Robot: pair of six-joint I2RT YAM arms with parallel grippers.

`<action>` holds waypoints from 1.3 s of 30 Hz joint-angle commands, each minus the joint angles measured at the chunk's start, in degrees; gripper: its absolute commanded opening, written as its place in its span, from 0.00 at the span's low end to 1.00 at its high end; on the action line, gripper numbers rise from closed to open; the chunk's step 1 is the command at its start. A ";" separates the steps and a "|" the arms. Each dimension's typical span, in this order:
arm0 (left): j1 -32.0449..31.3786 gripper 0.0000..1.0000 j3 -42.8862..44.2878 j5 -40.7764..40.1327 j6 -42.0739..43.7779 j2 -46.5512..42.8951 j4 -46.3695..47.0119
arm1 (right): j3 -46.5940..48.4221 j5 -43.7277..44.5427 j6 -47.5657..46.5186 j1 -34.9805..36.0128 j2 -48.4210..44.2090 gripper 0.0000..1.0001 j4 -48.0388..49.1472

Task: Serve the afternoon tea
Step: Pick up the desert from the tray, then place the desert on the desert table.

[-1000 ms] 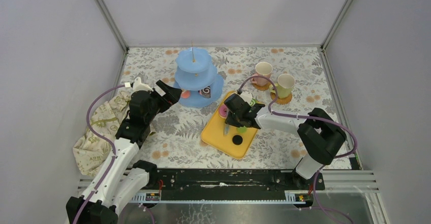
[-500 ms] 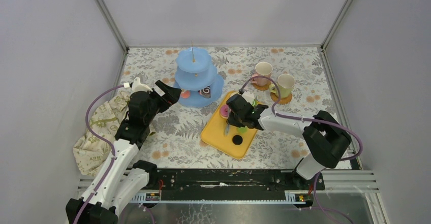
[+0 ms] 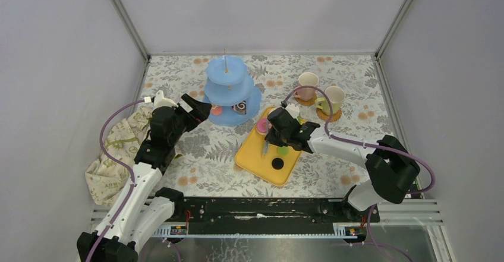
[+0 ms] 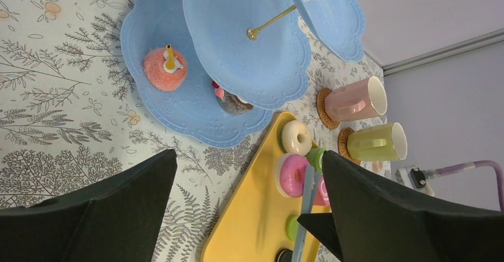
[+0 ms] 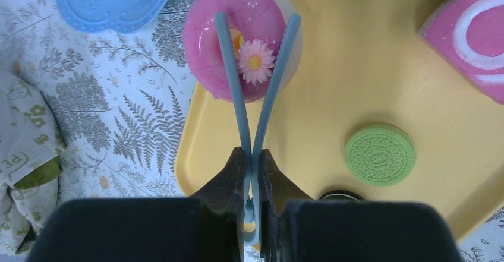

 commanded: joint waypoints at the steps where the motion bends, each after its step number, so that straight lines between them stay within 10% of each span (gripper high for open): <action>1: -0.37 1.00 1.01 -0.91 0.80 0.15 1.84 | 2.83 -1.16 -1.37 -0.39 -3.81 0.00 -0.37; 39: -0.36 1.00 1.37 -0.87 1.11 0.18 1.67 | 41.50 -3.81 -7.31 -4.38 19.20 0.02 -10.69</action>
